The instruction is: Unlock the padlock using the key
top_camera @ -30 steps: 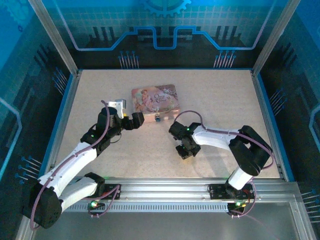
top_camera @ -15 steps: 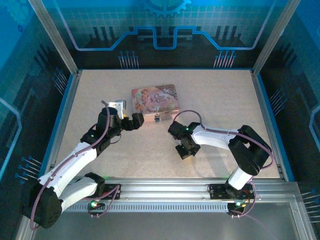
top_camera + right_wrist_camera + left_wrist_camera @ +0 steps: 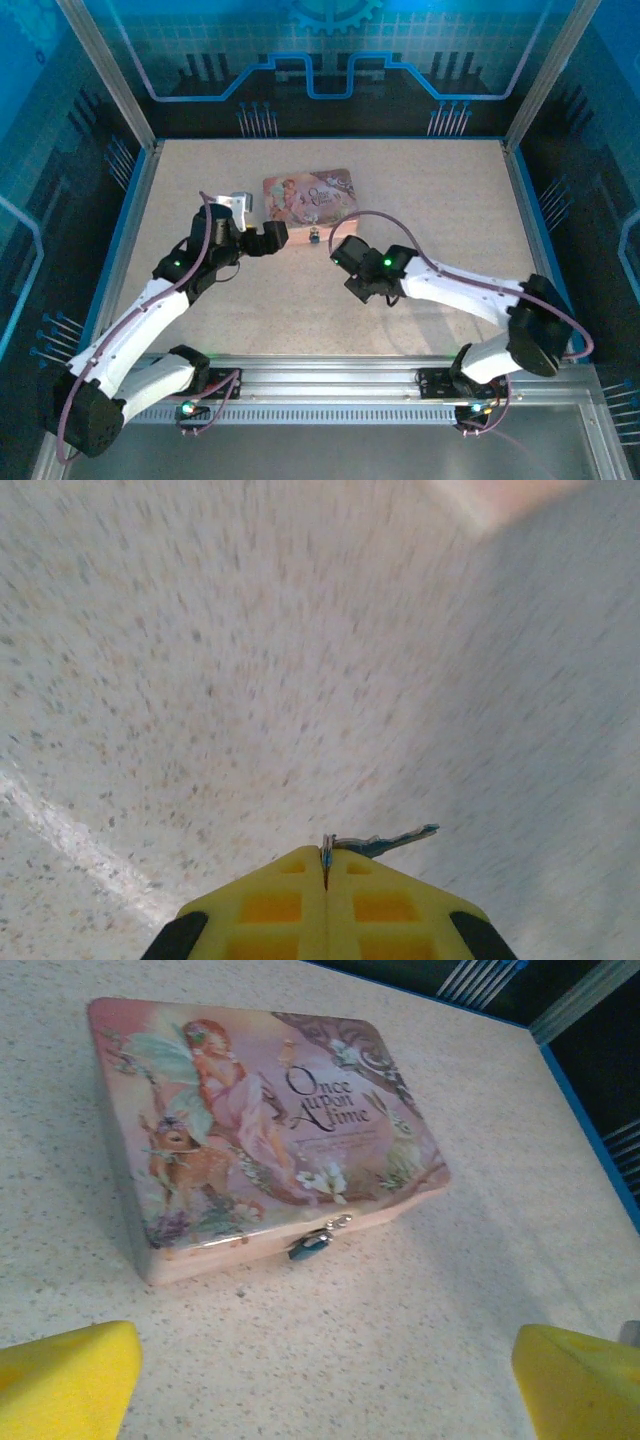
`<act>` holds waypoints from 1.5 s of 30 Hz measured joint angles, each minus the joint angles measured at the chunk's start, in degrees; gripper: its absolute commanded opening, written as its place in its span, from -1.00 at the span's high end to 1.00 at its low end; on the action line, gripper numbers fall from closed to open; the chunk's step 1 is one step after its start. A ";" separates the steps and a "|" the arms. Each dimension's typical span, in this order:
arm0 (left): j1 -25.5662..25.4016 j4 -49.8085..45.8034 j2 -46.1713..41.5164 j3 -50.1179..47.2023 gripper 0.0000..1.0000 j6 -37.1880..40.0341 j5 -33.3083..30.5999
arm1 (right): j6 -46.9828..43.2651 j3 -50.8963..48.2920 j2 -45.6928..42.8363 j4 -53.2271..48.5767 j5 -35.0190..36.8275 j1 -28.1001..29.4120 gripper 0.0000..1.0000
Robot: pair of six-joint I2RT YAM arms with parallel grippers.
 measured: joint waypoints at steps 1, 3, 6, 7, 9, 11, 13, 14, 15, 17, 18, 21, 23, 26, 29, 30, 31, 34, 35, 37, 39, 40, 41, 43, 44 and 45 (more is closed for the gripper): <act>0.00 -0.61 0.00 0.76 -0.83 0.00 1.01 | -2.38 -0.35 -1.97 1.53 0.98 0.22 1.00; 0.00 -1.51 0.00 1.95 -0.80 0.00 2.95 | -7.74 -2.19 -6.58 6.08 2.34 0.44 1.00; 0.00 -2.14 0.02 3.19 -0.75 0.00 6.47 | -16.28 -6.21 -13.62 13.70 2.73 0.61 1.00; -0.02 -2.40 0.11 3.50 -0.73 0.00 7.69 | -19.30 -7.96 -15.96 16.57 2.64 0.63 1.00; -0.02 -2.97 0.59 4.24 -0.72 -0.02 10.16 | -24.55 -10.78 -19.19 21.18 2.19 0.63 1.00; -0.07 -3.10 1.53 5.09 -0.71 -0.26 12.55 | -30.25 -13.31 -21.55 25.94 1.49 0.92 1.00; -0.17 -2.71 2.49 5.66 -0.67 -1.36 14.91 | -35.23 -15.15 -23.06 29.70 0.57 1.49 1.00; -0.26 -2.21 2.95 5.75 -0.66 -1.95 16.22 | -37.66 -16.02 -23.89 31.34 -0.35 1.79 1.00; -0.42 -1.88 3.41 5.88 -0.65 -2.64 17.22 | -39.67 -16.74 -24.72 32.50 -1.07 1.99 1.00; -1.16 -0.94 4.85 6.56 -0.64 -3.82 19.50 | -43.76 -18.40 -26.97 34.69 -3.45 2.16 1.00; -1.60 -0.37 5.49 6.93 -0.62 -4.42 20.26 | -45.40 -19.08 -28.02 35.36 -4.44 2.19 1.00; -3.50 1.18 7.43 8.55 -0.60 -5.66 22.34 | -49.40 -20.90 -30.60 37.18 -7.32 2.19 1.00; -4.76 2.14 8.46 9.53 -0.58 -6.08 23.28 | -51.45 -22.14 -31.65 38.38 -8.90 2.21 1.00; -6.51 3.56 9.84 10.64 -0.53 -6.71 24.28 | -53.09 -23.10 -31.78 38.88 -10.56 2.23 1.00; -8.02 4.50 11.23 11.45 -0.49 -7.48 25.14 | -53.81 -23.19 -31.56 39.10 -11.78 2.34 1.00; -8.46 4.68 11.69 11.67 -0.47 -7.48 25.33 | -53.96 -23.19 -31.50 39.30 -12.15 2.34 1.00; -9.05 4.70 12.33 12.04 -0.46 -7.48 25.57 | -54.07 -23.19 -31.43 39.43 -12.44 2.36 1.00; -10.54 4.79 13.84 12.87 -0.37 -7.41 25.97 | -54.23 -23.19 -31.15 39.71 -12.83 2.40 1.00; -10.93 4.76 14.27 13.09 -0.34 -7.37 26.03 | -54.23 -23.19 -31.06 39.71 -12.87 2.40 1.00; -11.63 4.72 14.91 13.42 -0.29 -7.30 26.16 | -54.23 -23.17 -30.93 39.71 -13.03 2.40 1.00; -12.35 4.59 15.63 13.97 -0.28 -7.06 26.16 | -54.21 -23.15 -30.71 39.67 -13.27 2.40 1.00; -12.81 4.57 16.00 14.27 -0.27 -6.93 26.16 | -54.21 -23.12 -30.58 39.65 -13.31 2.40 1.00; -13.29 4.48 16.35 14.56 -0.25 -6.80 26.16 | -54.18 -23.10 -30.47 39.65 -13.46 2.40 1.00; -14.16 4.17 16.98 15.02 -0.20 -6.05 26.18 | -54.16 -23.08 -30.38 39.65 -13.84 2.40 1.00; -14.58 3.72 17.31 15.30 -0.18 -5.66 26.18 | -54.10 -23.08 -30.38 39.65 -14.01 2.40 1.00; -14.86 3.19 17.59 15.56 -0.17 -5.33 26.16 | -54.01 -23.08 -30.38 39.65 -14.12 2.40 1.00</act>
